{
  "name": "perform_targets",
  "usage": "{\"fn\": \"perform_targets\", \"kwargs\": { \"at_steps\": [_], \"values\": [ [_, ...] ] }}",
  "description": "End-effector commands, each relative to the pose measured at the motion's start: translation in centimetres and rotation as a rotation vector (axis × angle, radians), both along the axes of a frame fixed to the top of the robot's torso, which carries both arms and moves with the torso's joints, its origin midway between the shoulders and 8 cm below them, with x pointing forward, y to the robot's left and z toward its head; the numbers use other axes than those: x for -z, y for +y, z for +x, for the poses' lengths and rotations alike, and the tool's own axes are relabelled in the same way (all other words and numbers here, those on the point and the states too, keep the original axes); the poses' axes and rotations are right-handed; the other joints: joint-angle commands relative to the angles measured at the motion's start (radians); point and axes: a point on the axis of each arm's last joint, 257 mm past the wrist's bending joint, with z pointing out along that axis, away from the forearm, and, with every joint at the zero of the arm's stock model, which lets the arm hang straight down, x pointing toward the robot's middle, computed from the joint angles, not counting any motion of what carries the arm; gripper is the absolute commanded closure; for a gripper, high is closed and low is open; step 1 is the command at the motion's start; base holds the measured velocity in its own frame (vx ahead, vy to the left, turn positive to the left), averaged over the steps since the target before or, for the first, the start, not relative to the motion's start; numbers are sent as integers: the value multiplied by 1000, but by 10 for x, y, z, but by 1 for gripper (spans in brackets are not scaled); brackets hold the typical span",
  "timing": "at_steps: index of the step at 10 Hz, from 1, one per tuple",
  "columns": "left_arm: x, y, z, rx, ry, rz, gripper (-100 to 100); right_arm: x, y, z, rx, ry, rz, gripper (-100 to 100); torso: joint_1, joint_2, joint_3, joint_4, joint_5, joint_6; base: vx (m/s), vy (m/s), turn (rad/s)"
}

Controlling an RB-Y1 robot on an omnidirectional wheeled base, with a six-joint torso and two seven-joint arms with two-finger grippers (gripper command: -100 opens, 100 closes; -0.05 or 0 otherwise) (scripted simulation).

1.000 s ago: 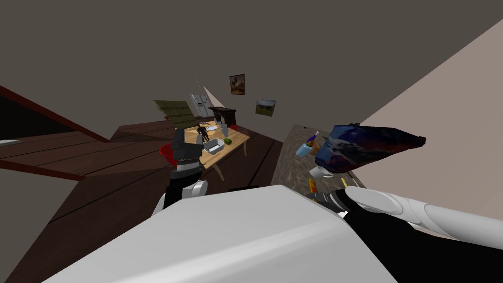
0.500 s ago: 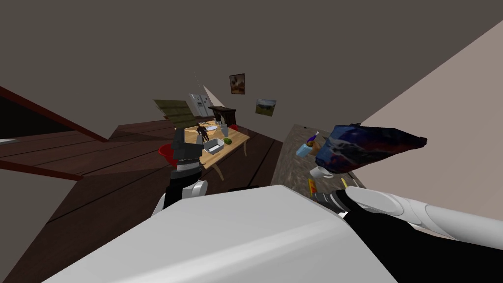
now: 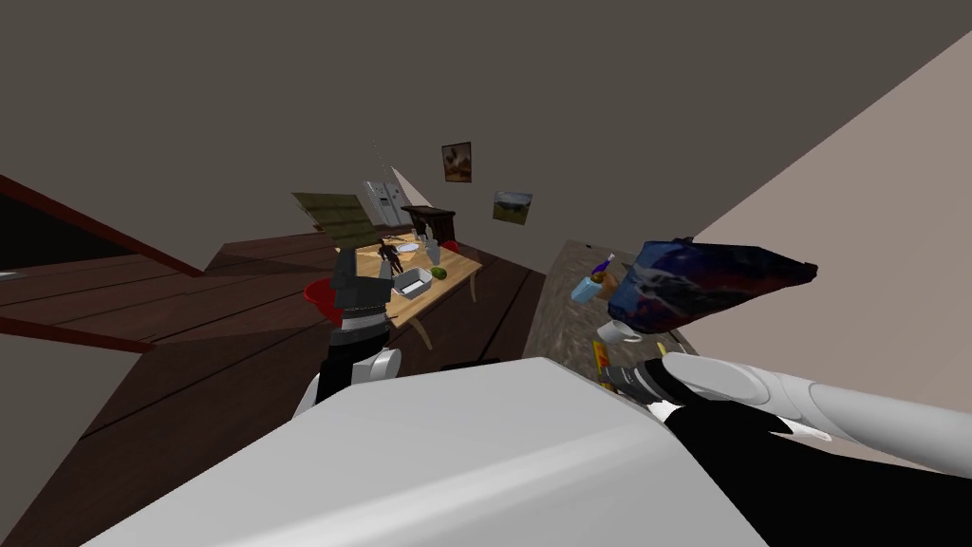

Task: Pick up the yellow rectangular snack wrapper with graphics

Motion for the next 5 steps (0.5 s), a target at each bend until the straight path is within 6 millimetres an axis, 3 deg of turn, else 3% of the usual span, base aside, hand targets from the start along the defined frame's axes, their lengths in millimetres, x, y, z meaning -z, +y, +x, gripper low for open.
{"fn": "perform_targets", "kwargs": {
  "at_steps": [1,3,4,5],
  "values": [
    [0,0,0,0,0,0,0,-7,-2,14,-13,1,1,100,0,0,0,0,0,0,-36,2,-100],
    [0,0,0,0,0,0,0,-15,-3,31,-28,1,1,100,0,4,2,1,0,1,-75,5,-86],
    [0,0,0,0,0,0,0,-11,-3,27,-25,-1,0,100,0,5,3,1,0,1,-29,0,-8],
    [0,0,0,0,0,0,0,-12,-3,28,-25,0,0,0,0,4,2,1,0,1,-5,0,-1]
  ]
}}
